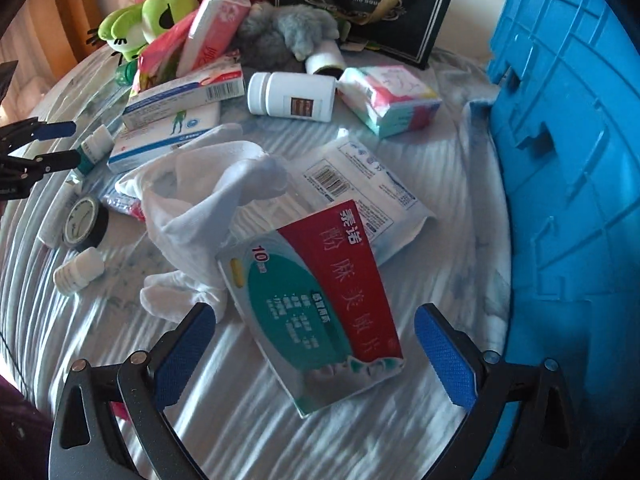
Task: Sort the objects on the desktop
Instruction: 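Grasp the white pill bottle with the left tool while the right tool grasps the red-teal tablet box, then carry the pill bottle with the left tool while the right tool carries the tablet box to the crate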
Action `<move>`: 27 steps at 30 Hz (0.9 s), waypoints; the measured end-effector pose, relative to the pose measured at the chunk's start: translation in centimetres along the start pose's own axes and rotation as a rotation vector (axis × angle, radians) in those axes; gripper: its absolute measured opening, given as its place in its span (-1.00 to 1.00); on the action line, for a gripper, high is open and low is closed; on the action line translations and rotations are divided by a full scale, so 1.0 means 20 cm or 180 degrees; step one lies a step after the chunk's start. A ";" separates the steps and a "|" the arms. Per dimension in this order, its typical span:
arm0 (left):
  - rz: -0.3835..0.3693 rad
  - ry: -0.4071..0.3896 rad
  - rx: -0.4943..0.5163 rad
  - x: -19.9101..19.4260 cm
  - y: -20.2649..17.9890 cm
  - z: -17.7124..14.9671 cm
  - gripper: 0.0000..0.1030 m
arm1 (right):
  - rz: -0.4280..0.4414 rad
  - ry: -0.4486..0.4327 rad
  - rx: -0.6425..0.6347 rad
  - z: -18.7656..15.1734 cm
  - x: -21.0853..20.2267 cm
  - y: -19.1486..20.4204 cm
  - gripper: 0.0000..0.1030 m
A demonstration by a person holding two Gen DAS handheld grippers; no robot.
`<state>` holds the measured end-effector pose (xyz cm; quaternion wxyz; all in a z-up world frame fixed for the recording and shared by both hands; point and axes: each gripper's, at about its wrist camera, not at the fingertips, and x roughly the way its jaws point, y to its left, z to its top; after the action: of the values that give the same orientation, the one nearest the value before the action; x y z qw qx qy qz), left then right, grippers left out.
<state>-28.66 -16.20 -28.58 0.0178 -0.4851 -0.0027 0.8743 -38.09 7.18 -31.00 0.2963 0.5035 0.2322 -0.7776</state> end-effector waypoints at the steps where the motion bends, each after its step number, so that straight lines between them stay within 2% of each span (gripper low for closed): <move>1: -0.0010 0.0041 0.0009 0.03 0.00 0.00 0.36 | 0.0050 0.0030 0.0042 0.01 0.03 -0.02 0.97; 3: -0.0034 0.0134 0.0017 0.08 0.02 0.01 0.36 | 0.0134 0.0079 0.0104 0.02 0.07 -0.04 0.97; 7: -0.0055 0.0239 0.0007 0.16 0.04 0.00 -0.04 | 0.0234 0.0192 0.0173 0.02 0.13 -0.09 0.94; 8: -0.0022 0.0253 0.0026 0.18 0.05 0.00 -0.15 | 0.0274 0.0216 0.0213 0.01 0.14 -0.10 0.81; 9: -0.0021 0.0214 0.0033 0.18 0.05 -0.01 -0.19 | 0.0332 0.0251 0.0279 0.01 0.15 -0.11 0.72; 11: -0.0013 0.0204 -0.0015 0.18 0.06 -0.01 -0.35 | 0.0311 0.0247 0.0390 0.01 0.15 -0.14 0.65; 16: 0.0043 0.0199 -0.0011 0.13 0.04 -0.02 -0.35 | 0.0161 0.0166 0.0497 -0.01 0.08 -0.10 0.53; 22: 0.0041 -0.0043 0.0001 -0.08 0.02 -0.03 -0.36 | 0.0051 -0.0168 0.0549 -0.06 -0.19 -0.03 0.52; 27: 0.0013 -0.0314 0.0166 -0.26 -0.08 0.00 -0.35 | 0.0029 -0.0430 0.0584 -0.08 -0.41 0.01 0.53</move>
<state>-25.88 -14.83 -24.10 0.0285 -0.4409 0.0202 0.8969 -34.27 9.88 -24.00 0.2675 0.4761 0.1372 -0.8264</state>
